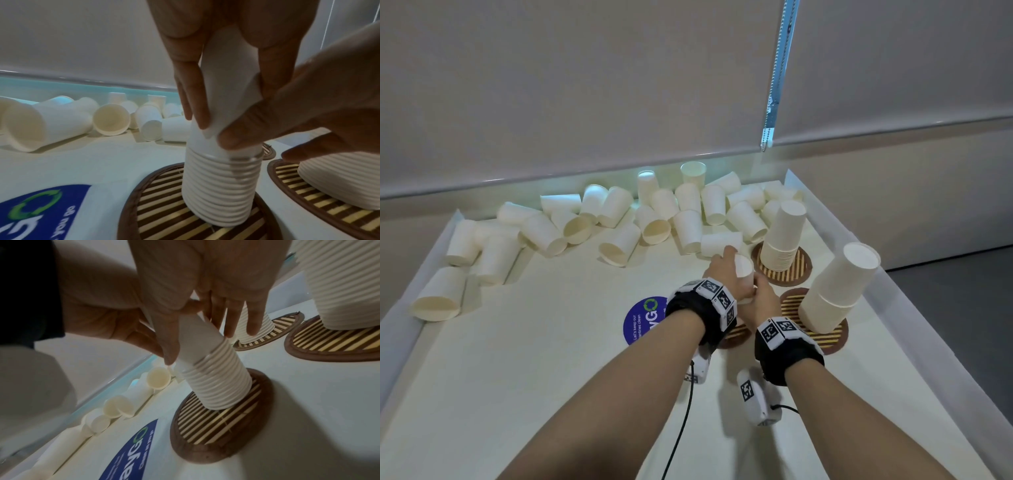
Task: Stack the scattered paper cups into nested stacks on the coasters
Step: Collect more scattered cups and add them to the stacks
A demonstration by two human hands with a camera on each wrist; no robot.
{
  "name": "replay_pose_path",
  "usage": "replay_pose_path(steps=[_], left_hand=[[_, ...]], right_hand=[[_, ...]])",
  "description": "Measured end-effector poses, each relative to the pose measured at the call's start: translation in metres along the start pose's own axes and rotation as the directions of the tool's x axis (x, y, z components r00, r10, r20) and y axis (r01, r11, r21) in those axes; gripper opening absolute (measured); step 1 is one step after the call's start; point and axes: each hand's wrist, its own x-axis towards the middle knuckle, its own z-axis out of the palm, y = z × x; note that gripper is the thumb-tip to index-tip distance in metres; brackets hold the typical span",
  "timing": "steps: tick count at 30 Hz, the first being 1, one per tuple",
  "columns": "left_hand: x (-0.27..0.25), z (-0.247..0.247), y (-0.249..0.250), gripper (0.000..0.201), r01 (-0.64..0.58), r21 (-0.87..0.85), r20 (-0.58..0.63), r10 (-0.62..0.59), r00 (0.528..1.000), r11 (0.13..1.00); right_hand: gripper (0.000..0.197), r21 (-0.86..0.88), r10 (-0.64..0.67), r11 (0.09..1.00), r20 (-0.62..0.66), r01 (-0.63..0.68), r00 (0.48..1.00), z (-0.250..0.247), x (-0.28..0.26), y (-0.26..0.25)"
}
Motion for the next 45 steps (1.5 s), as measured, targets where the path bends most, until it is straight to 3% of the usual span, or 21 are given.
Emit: replay_pose_path(steps=[3, 5, 8, 11, 13, 15, 18, 25, 29, 33, 37, 40, 42, 45], left_hand=[[0.004, -0.001, 0.003, 0.053, -0.049, -0.028, 0.015, 0.05, 0.999, 0.998], [0.006, -0.009, 0.0, 0.064, -0.084, -0.047, 0.081, 0.088, 0.993, 0.995], [0.01, -0.038, -0.015, 0.078, -0.073, -0.182, 0.179, 0.106, 0.978, 0.981], [0.019, -0.072, -0.047, 0.054, 0.029, -0.238, 0.002, -0.029, 1.0, 0.971], [0.027, -0.092, -0.078, 0.035, 0.148, -0.112, -0.13, -0.162, 0.978, 0.983], [0.032, -0.106, -0.106, 0.027, 0.263, -0.026, -0.183, -0.263, 0.947, 0.964], [0.033, -0.114, -0.138, 0.03, 0.351, 0.01, -0.166, -0.345, 0.924, 0.936], [0.059, -0.102, -0.168, 0.057, 0.333, -0.102, -0.032, -0.338, 0.941, 0.937], [0.073, -0.104, -0.18, 0.039, 0.28, -0.276, -0.21, -0.342, 0.916, 0.919], [0.076, -0.121, -0.186, 0.015, 0.209, -0.464, -0.414, -0.419, 0.808, 0.861], [0.078, -0.141, -0.184, 0.006, 0.172, -0.551, -0.487, -0.481, 0.729, 0.817], [0.08, -0.151, -0.188, 0.019, 0.151, -0.569, -0.518, -0.495, 0.698, 0.808], [0.084, -0.155, -0.195, 0.027, 0.144, -0.592, -0.5, -0.502, 0.706, 0.793], [0.09, -0.157, -0.201, 0.029, 0.154, -0.62, -0.425, -0.494, 0.759, 0.77]], right_hand=[[0.055, -0.004, 0.018, 1.0, -0.052, -0.018, 0.998, -0.001, 0.014, -0.001], [0.058, -0.055, 0.043, 0.997, -0.065, -0.047, 0.997, 0.002, 0.019, 0.0], [0.071, -0.098, 0.264, 0.957, -0.095, -0.273, 0.96, 0.012, 0.022, 0.009], [0.058, -0.22, 0.385, 0.903, 0.03, -0.369, 0.923, 0.023, 0.017, 0.015], [0.048, -0.318, 0.36, 0.901, 0.17, -0.295, 0.917, 0.036, 0.011, 0.009], [0.029, -0.361, 0.327, 0.91, 0.328, -0.202, 0.886, 0.048, 0.004, -0.009], [0.02, -0.205, 0.267, 0.961, 0.495, -0.187, 0.827, 0.075, 0.004, -0.043], [0.008, -0.092, -0.055, 0.991, 0.398, 0.099, 0.916, 0.107, 0.042, -0.089], [0.038, -0.066, -0.194, 0.972, 0.315, 0.226, 0.929, 0.109, 0.059, -0.111], [0.051, -0.089, -0.265, 0.952, 0.244, 0.293, 0.933, 0.116, 0.074, -0.121], [0.044, -0.101, -0.251, 0.958, 0.153, 0.268, 0.956, 0.126, 0.088, -0.127], [0.041, -0.118, -0.198, 0.968, 0.18, 0.221, 0.964, 0.137, 0.1, -0.131], [0.044, -0.124, -0.176, 0.97, 0.24, 0.21, 0.955, 0.145, 0.108, -0.135], [0.046, -0.113, -0.114, 0.98, 0.344, 0.162, 0.932, 0.153, 0.118, -0.14]])
